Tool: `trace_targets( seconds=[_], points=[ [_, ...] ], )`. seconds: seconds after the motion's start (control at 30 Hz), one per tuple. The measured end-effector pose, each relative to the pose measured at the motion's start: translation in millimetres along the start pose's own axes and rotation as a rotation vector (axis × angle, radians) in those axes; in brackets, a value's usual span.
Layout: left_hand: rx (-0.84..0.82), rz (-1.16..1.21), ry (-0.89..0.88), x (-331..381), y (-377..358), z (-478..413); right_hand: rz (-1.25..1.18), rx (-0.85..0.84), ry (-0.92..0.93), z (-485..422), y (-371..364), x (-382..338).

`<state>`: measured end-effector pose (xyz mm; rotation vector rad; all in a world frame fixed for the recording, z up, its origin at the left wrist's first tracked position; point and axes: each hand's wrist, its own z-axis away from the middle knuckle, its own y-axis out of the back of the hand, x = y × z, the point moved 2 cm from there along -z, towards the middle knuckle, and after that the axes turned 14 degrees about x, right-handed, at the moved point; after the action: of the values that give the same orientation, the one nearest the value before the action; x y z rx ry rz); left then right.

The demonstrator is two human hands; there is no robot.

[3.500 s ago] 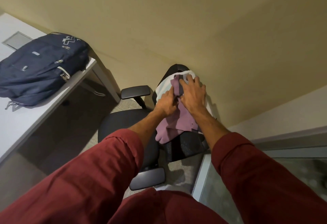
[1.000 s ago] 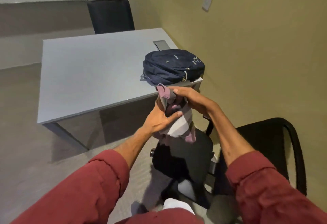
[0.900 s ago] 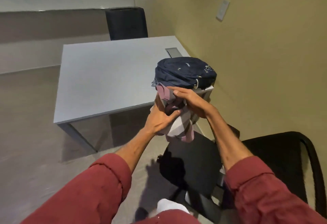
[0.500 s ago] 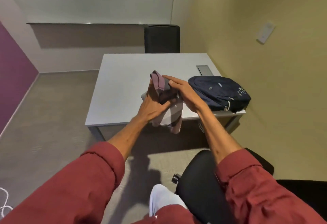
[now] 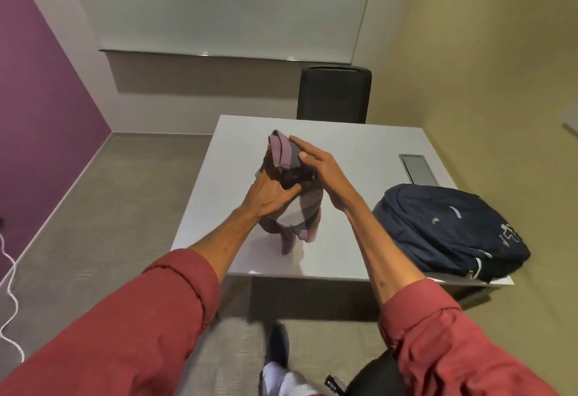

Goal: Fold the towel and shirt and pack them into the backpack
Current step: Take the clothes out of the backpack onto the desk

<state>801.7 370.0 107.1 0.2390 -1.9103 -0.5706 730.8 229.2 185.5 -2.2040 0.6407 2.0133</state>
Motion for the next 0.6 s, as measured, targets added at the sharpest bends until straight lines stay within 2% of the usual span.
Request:
trace_targets(
  seconds=[0.27, 0.47, 0.6],
  points=[
    [0.002, -0.034, 0.133, -44, -3, -120, -0.051, -0.045, -0.046, -138, -29, 19],
    [0.007, -0.019, 0.156, -85, -16, -199, -0.078, -0.011, -0.127, -209, -40, 24],
    [-0.026, -0.025, 0.164, -47, -7, -231, -0.078, -0.008, -0.144, -252, -49, 26]
  ],
)
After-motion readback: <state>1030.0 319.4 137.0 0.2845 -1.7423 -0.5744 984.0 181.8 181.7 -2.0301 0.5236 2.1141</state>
